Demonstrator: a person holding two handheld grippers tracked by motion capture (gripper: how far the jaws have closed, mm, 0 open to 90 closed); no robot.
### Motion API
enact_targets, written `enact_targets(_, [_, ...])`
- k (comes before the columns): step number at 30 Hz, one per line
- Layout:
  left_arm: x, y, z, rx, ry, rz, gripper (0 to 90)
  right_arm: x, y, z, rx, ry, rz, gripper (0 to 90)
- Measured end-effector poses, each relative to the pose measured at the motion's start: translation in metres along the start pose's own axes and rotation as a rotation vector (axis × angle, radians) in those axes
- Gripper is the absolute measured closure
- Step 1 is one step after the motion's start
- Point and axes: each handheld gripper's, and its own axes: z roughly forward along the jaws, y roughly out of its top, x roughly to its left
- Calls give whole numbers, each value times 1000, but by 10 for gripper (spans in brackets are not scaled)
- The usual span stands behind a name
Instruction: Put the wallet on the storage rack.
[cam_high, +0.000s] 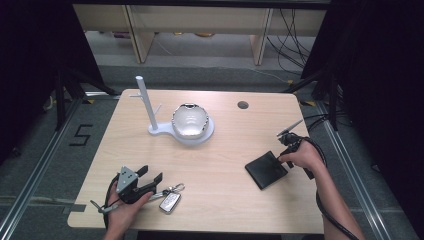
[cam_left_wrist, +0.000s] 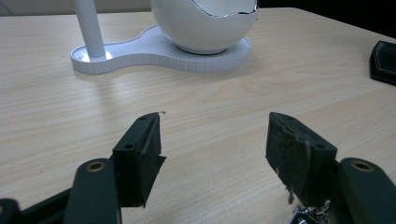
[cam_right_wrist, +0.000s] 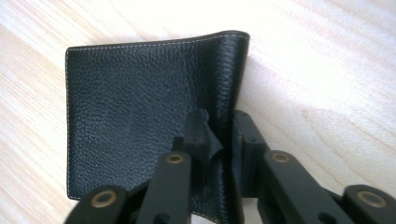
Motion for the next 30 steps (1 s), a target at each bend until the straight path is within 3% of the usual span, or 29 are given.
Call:
enact_targets(2, [0,0,1,-4,-4,2,354,1,-2,-2,-21,-13,-32,804])
enact_targets(5, [0,0,0,-5,-4,0,354,6,-1,-10,-26,-8,-20,811])
enact_targets(8, [0,0,0,-2,-1,0,354,14,-1,-22,-47,-15,-57,816])
enact_targets(12, [0,0,1,-5,-2,2,354,26,1,-40,-103,-72,-130,819])
enact_targets(20, [0,0,1,-6,-3,2,354,53,3,-66,-141,-193,-229,819])
enact_targets(22, [0,0,1,-5,-2,2,354,56,5,-69,-137,-204,-285,819])
enact_targets(24, [0,0,1,-6,-2,1,354,58,5,-72,-143,-223,-310,819])
enact_targets(30, [-1,0,1,-4,-1,3,354,62,7,-78,-171,-253,-346,819])
